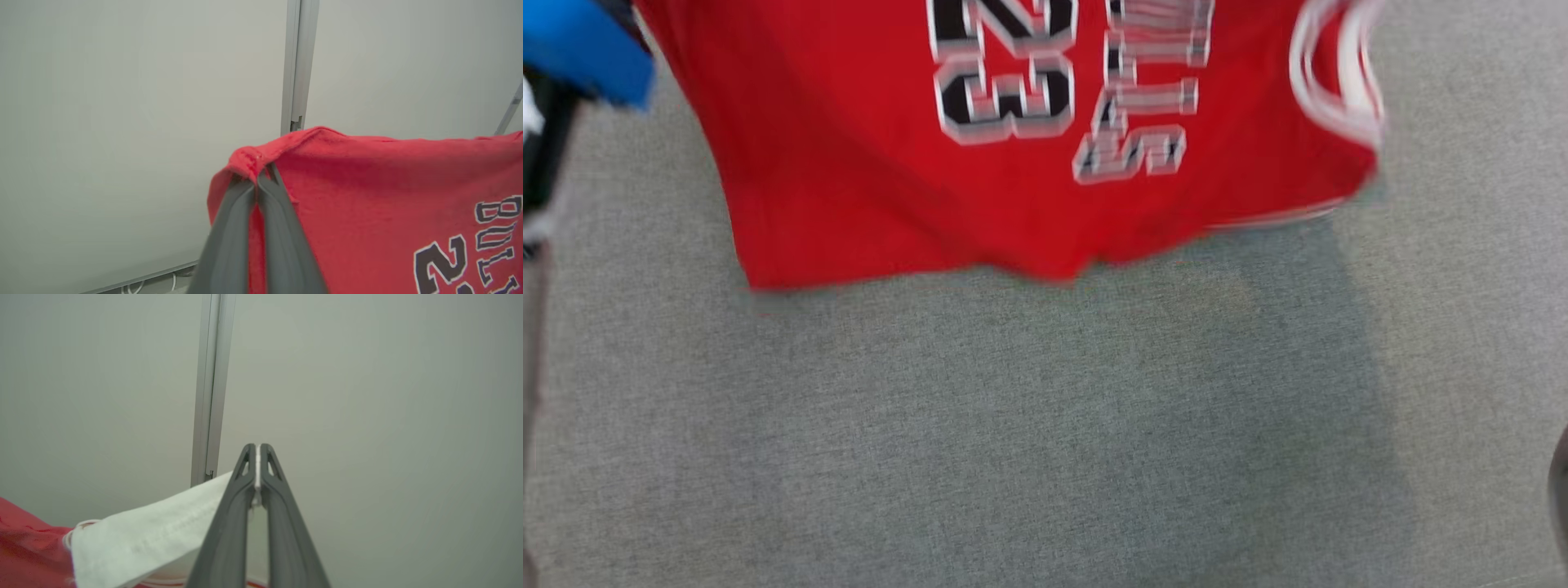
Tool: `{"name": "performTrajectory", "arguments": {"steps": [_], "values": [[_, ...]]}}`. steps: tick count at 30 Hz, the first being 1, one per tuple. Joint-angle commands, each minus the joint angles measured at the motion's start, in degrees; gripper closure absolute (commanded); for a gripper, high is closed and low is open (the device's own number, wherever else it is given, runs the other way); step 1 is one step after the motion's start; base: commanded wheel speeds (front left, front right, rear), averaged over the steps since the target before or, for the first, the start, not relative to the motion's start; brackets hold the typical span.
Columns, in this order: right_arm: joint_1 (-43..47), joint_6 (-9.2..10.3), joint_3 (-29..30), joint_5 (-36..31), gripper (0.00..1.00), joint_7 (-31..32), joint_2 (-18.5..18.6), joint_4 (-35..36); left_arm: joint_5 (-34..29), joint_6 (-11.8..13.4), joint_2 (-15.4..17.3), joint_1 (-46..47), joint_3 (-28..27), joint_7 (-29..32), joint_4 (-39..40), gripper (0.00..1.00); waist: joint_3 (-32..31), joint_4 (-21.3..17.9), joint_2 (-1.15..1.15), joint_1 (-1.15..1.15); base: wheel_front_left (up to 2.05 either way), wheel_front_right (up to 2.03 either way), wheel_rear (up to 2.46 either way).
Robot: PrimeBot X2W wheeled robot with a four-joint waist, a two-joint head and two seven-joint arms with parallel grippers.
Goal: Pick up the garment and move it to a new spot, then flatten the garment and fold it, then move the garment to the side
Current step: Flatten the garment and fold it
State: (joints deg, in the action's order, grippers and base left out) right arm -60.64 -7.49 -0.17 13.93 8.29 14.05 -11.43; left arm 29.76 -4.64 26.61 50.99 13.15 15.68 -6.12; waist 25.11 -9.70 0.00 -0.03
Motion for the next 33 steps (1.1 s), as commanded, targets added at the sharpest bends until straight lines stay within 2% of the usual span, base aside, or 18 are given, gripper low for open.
{"name": "performTrajectory", "arguments": {"steps": [1,7,11,14,18,24,29,33], "values": [[-4.0,-0.01,-0.3,-1.2,1.0,-3.0,0.3,-2.9,-2.0,0.0,0.6,3.6,-0.2,-1.7,-2.2,1.0,0.8,0.2,0.0,0.03,0.0,0.0,0.0],[-17.9,0.0,0.8,-4.3,1.0,-18.3,-0.2,-12.3,-7.5,-0.1,1.0,15.4,0.8,-9.4,-10.7,1.0,0.6,-0.9,0.0,0.03,0.0,0.0,0.0],[-20.3,0.0,1.6,-3.4,1.0,-21.7,0.3,-16.0,-9.2,-0.4,1.2,18.2,1.1,-15.0,-13.4,1.0,0.3,-1.3,0.0,0.03,0.0,0.0,0.0],[-17.4,-0.01,0.6,-2.9,1.0,-22.0,0.6,-19.3,-10.1,-1.2,1.5,16.6,3.0,-17.5,-15.2,1.0,0.8,-1.6,0.0,0.03,0.0,0.0,0.0],[-11.5,-0.01,-1.6,-1.7,1.0,-21.5,-0.2,-24.1,-11.8,-1.6,1.9,12.1,5.8,-20.2,-18.1,1.0,1.7,-2.0,0.0,0.03,0.0,0.0,0.0],[1.2,0.0,-7.9,3.6,1.0,-17.1,-1.6,-30.3,-10.6,-0.9,-1.1,1.4,8.6,-23.9,-24.9,1.0,0.9,-1.4,0.0,0.03,0.0,0.0,0.0],[12.1,-0.01,-11.8,10.6,1.0,-9.5,0.9,-29.7,-7.3,-0.5,-4.7,-9.8,9.2,-26.0,-29.5,1.0,-2.6,0.6,0.0,0.03,0.0,0.0,0.0],[21.1,-0.01,-12.7,13.7,1.0,-3.6,3.5,-25.5,-4.9,-0.7,-6.4,-18.5,9.8,-27.0,-30.5,1.0,-6.1,2.1,0.0,0.03,0.0,0.0,0.0]]}}
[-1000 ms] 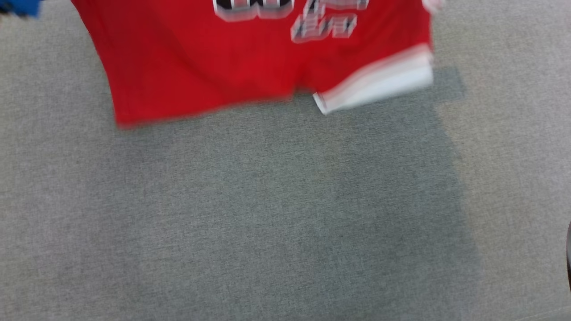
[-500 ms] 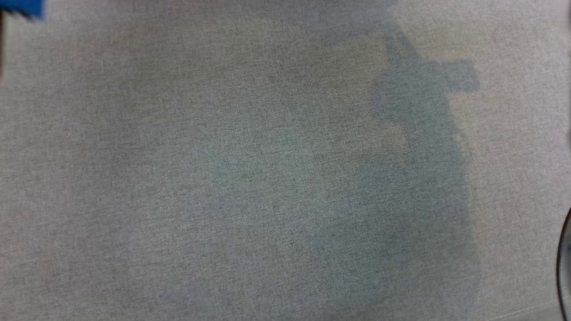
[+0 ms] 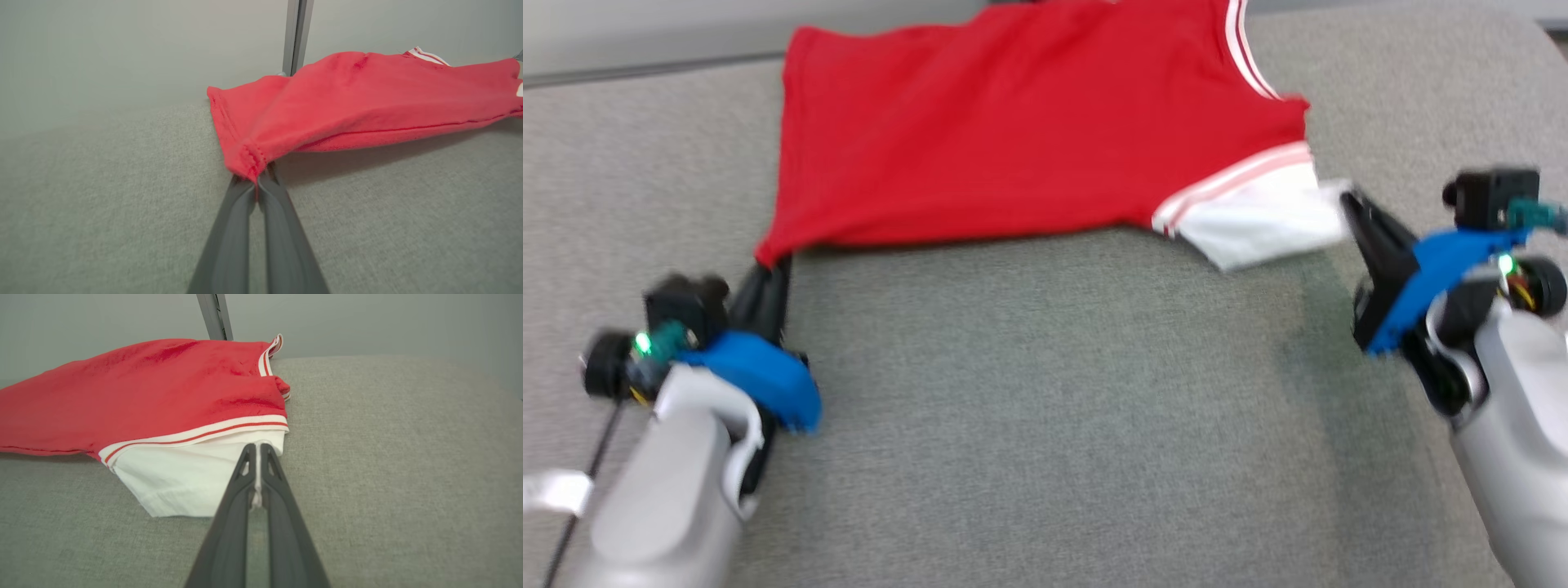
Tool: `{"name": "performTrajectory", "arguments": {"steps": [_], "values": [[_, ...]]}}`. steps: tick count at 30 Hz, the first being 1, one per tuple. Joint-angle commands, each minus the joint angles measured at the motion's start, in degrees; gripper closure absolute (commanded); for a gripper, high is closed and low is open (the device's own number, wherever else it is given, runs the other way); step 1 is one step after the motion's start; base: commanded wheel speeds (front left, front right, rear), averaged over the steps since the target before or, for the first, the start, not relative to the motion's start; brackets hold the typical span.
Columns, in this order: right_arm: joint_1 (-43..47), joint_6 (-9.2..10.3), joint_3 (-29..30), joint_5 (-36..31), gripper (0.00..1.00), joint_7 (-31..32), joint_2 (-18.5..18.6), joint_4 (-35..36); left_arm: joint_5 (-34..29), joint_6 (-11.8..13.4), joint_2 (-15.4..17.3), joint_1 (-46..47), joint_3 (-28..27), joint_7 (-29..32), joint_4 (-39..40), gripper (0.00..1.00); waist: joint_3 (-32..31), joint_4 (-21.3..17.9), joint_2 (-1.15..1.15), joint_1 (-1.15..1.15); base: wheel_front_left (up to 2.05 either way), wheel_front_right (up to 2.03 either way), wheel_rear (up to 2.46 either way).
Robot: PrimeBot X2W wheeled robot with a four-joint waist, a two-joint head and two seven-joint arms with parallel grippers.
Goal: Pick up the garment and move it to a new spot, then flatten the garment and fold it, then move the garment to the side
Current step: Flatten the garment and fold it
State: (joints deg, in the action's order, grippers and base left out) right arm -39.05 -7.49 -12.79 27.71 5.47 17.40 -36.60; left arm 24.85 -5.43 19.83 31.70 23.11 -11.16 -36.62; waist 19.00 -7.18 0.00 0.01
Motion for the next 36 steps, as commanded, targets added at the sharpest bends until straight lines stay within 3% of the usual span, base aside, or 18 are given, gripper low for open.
{"name": "performTrajectory", "arguments": {"steps": [1,6,11,17,25,30,36], "values": [[1.8,0.0,0.4,0.3,1.0,0.9,0.9,0.9,0.5,0.0,0.0,-1.5,0.1,-0.3,0.1,1.0,-1.0,-0.1,0.0,-0.01,0.0,0.0,0.0],[14.6,-0.01,4.7,1.2,1.0,11.0,2.8,9.4,2.9,0.9,-2.8,-9.0,1.1,1.4,3.3,1.0,-5.3,2.0,0.0,-0.01,0.0,0.0,0.0],[26.5,-0.01,10.8,-0.8,1.0,21.4,0.1,21.4,4.0,3.0,-2.7,-16.0,1.9,4.6,10.0,1.0,-8.0,2.7,0.0,-0.01,0.0,0.0,0.0],[38.9,-0.01,17.9,-4.6,1.0,33.5,-5.0,37.3,5.2,5.6,0.3,-25.4,2.8,11.3,20.7,1.0,-10.1,3.0,0.0,-0.01,0.0,0.0,0.0],[49.9,-0.01,23.5,-7.2,1.0,46.3,-10.7,53.0,6.0,9.6,7.2,-35.6,3.0,21.5,33.8,1.0,-12.0,3.5,0.0,-0.01,0.0,0.0,0.0],[50.6,-0.01,23.9,-8.2,1.0,47.5,-10.4,59.2,7.2,11.2,9.9,-38.2,2.2,25.8,40.2,1.0,-12.5,3.2,0.0,-0.01,0.0,0.0,0.0],[44.1,-0.01,20.6,-8.6,1.0,44.0,-6.5,58.3,8.2,10.4,10.2,-35.3,2.8,29.4,43.3,1.0,-11.7,2.6,0.0,-0.01,0.0,0.0,0.0]]}}
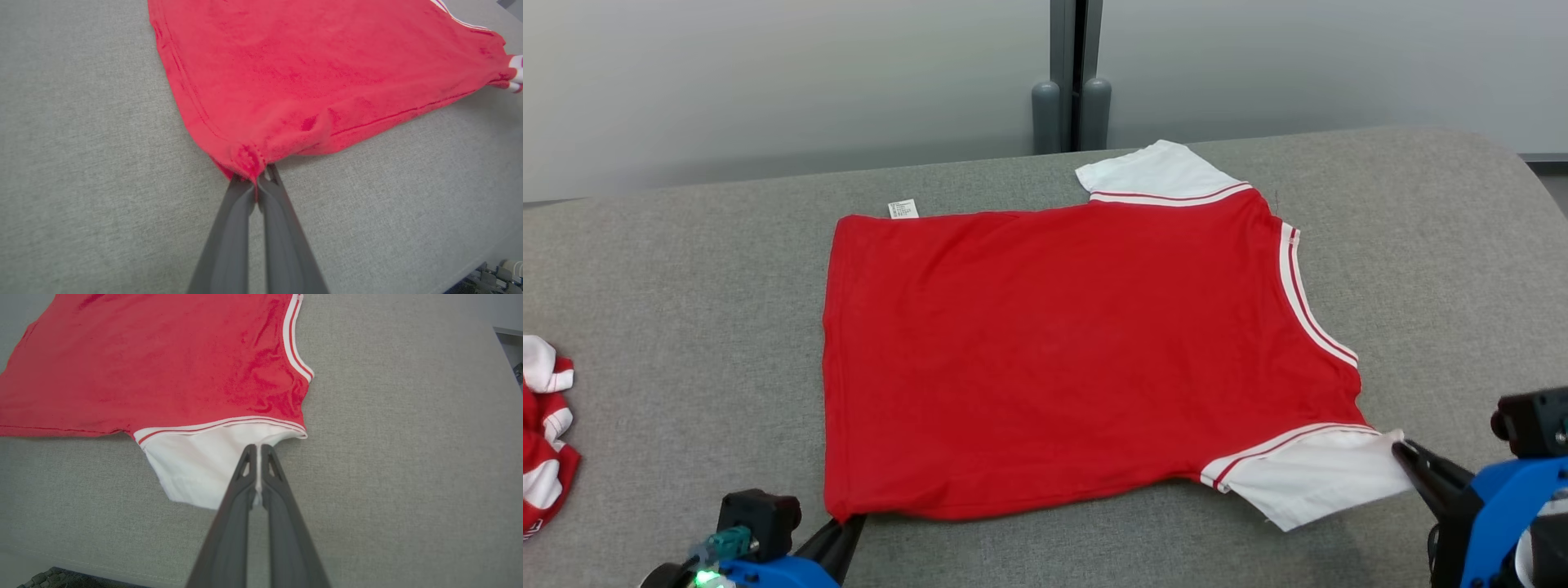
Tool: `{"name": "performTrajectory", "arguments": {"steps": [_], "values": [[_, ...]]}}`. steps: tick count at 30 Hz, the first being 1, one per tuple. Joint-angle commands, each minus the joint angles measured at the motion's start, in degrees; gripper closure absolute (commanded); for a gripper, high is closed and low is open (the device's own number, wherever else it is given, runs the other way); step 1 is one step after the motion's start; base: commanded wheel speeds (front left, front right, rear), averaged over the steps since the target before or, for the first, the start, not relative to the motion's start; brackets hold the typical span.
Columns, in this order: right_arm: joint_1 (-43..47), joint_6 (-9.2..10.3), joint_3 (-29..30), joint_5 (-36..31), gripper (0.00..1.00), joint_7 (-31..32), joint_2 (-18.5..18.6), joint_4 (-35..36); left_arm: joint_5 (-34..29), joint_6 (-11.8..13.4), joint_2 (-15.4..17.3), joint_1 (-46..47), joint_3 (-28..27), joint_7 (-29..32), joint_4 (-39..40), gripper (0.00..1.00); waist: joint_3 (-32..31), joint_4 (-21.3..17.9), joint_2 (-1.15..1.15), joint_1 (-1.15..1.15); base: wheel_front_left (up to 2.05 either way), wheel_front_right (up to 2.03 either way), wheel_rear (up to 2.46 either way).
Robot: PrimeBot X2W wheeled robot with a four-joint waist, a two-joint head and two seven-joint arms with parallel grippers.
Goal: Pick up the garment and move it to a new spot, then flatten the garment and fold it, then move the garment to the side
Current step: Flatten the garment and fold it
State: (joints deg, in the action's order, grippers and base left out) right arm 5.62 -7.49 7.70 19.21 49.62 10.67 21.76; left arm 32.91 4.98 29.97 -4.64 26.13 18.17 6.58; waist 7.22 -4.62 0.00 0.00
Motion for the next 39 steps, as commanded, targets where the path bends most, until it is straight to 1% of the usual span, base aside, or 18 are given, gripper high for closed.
{"name": "performTrajectory", "arguments": {"steps": [1,8,12,13,14,16,19,27,33,37,38,39], "values": [[-2.1,-0.01,-0.6,0.1,1.0,-0.6,1.1,-0.8,0.6,-0.5,-0.1,1.8,-0.1,0.8,0.2,1.0,0.3,-0.1,0.0,0.0,0.0,0.0,0.0],[-13.4,-0.01,-5.4,1.7,1.0,-4.2,6.5,-6.7,4.0,-2.6,-0.3,9.2,-1.1,5.8,-0.8,1.0,3.3,0.3,0.0,0.0,0.0,0.0,0.0],[-19.4,-0.01,-8.3,3.0,1.0,-6.5,9.1,-10.6,4.6,-3.7,-0.3,13.6,-1.9,6.5,-3.1,1.0,5.3,0.9,0.0,0.0,0.0,0.0,0.0],[-19.4,-0.01,-8.3,3.0,1.0,-6.5,9.1,-10.6,4.6,-3.7,-0.3,13.6,-1.9,6.5,-3.1,1.0,5.3,0.9,0.0,0.0,0.0,0.0,0.0],[-22.3,-0.01,-9.9,3.0,1.0,-8.7,10.7,-12.4,4.9,-4.4,-0.8,15.7,-2.0,6.6,-4.6,1.0,6.2,1.2,0.0,0.0,0.0,0.0,0.0],[-23.6,-0.01,-10.9,3.3,1.0,-9.7,11.3,-13.6,5.1,-4.7,-1.0,16.7,-2.0,6.5,-5.6,1.0,6.7,1.3,0.0,0.0,0.0,0.0,0.0],[-28.0,-0.01,-13.0,3.1,1.0,-13.4,12.9,-17.0,4.6,-5.5,-1.9,19.1,-1.7,5.4,-8.6,1.0,8.0,1.5,0.0,0.0,0.0,0.0,0.0],[-34.7,-0.01,-16.2,2.0,1.0,-19.8,14.2,-25.6,3.3,-6.6,-4.1,23.2,-0.5,2.7,-15.1,1.0,10.1,2.2,0.0,0.0,0.0,0.0,0.0],[-36.7,-0.01,-16.1,0.5,1.0,-23.2,14.1,-30.0,2.9,-6.6,-5.3,24.7,-0.3,1.0,-18.3,1.0,10.8,2.7,0.0,0.0,0.0,0.0,0.0],[-37.7,-0.01,-17.0,0.0,1.0,-25.0,13.2,-31.8,2.9,-6.4,-6.0,25.0,-0.2,-0.2,-20.0,1.0,11.0,2.8,0.0,0.0,0.0,0.0,0.0],[-38.0,-0.01,-17.0,0.1,1.0,-25.5,13.1,-32.3,2.9,-6.3,-6.2,25.1,-0.3,-0.8,-20.3,0.76,11.0,2.8,0.0,0.0,0.0,0.0,0.0],[-38.2,-0.01,-17.3,0.2,0.93,-26.1,12.9,-32.9,2.6,-6.1,-6.5,25.3,-0.3,-1.6,-20.5,0.28,11.0,3.0,0.0,0.0,0.0,0.0,0.0]]}}
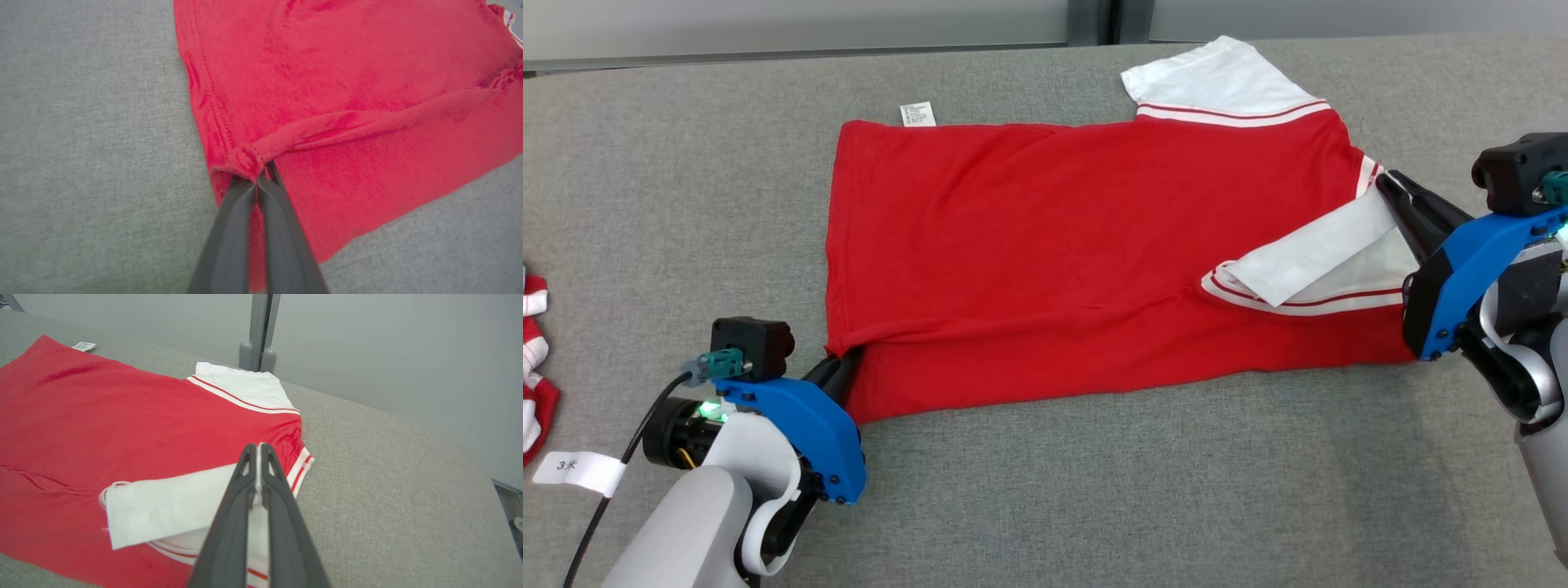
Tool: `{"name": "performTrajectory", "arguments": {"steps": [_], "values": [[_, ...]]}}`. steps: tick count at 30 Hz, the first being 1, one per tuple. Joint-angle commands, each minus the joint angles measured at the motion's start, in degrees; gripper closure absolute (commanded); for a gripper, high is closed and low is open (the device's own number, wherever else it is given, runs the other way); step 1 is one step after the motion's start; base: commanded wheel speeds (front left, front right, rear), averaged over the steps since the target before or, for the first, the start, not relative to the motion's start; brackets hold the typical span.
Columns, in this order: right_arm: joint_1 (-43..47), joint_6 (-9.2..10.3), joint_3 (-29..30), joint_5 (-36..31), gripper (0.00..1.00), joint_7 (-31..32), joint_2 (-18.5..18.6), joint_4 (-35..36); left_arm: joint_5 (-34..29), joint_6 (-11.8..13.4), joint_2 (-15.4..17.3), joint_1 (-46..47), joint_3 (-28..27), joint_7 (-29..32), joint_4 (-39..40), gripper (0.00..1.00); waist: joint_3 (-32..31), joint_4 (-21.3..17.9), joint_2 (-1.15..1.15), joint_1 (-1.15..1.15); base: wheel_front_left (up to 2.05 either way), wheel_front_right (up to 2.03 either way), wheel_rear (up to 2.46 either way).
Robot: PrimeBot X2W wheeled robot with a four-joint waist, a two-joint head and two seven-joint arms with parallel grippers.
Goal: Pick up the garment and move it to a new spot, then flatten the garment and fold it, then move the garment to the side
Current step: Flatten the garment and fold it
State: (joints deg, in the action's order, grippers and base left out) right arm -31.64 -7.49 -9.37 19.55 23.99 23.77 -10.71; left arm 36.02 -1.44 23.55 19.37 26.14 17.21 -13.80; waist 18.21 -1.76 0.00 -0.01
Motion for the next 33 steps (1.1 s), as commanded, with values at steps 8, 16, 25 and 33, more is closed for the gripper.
{"name": "performTrajectory", "arguments": {"steps": [8,16,25,33], "values": [[-0.8,-0.01,1.1,1.8,0.0,-6.9,-1.4,-3.9,-0.4,0.7,-1.9,0.0,0.1,-3.6,-2.9,0.0,-2.1,1.3,0.0,0.01,0.0,0.0,0.0],[6.8,-0.01,10.3,0.3,0.0,-4.7,-5.3,-6.1,-0.7,2.6,-3.0,-4.0,0.3,-7.0,-3.2,0.0,-5.1,1.8,0.0,0.01,0.0,0.0,0.0],[16.4,-0.01,21.0,-4.1,0.0,-4.5,-13.6,-4.2,-0.7,4.4,-5.4,-6.9,1.0,-10.1,-5.0,0.0,-6.5,1.5,0.0,0.01,0.0,0.0,0.0],[14.8,-0.01,25.4,-6.6,0.0,-7.9,-19.1,-9.6,-0.8,6.2,-7.7,-5.1,0.9,-12.4,-10.0,0.0,-5.4,0.9,0.0,0.01,0.0,0.0,0.0]]}}
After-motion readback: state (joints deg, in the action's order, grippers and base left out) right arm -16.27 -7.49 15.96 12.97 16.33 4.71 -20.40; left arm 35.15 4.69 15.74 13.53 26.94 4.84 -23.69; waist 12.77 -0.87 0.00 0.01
